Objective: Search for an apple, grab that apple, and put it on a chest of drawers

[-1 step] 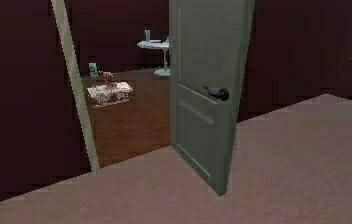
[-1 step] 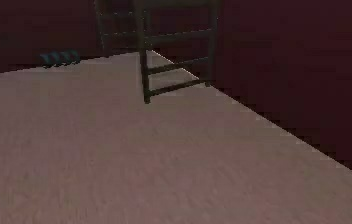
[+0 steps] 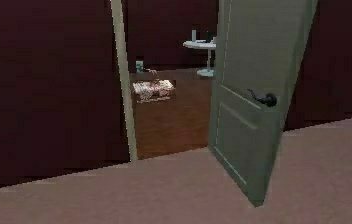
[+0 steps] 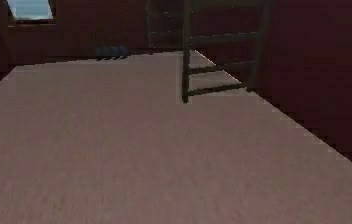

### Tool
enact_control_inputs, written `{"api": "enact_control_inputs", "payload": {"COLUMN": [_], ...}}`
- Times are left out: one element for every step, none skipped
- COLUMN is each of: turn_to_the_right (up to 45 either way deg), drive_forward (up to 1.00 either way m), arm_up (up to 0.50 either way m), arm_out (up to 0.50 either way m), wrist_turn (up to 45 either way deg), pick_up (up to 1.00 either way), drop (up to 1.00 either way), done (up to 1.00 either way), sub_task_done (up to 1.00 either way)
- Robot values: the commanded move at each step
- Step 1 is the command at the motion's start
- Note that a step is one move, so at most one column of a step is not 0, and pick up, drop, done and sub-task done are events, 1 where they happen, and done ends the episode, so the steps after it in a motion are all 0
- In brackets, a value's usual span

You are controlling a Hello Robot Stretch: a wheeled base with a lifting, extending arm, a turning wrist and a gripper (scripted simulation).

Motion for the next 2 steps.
{"api": "enact_control_inputs", "payload": {"turn_to_the_right": [0.0, 0.0], "drive_forward": [1.00, 0.55], "arm_up": [0.00, 0.00], "arm_out": [0.00, 0.00], "wrist_turn": [0.0, 0.0], "pick_up": [0.00, 0.00], "drop": [0.00, 0.00], "done": [0.00, 0.00], "sub_task_done": [0.00, 0.00]}}
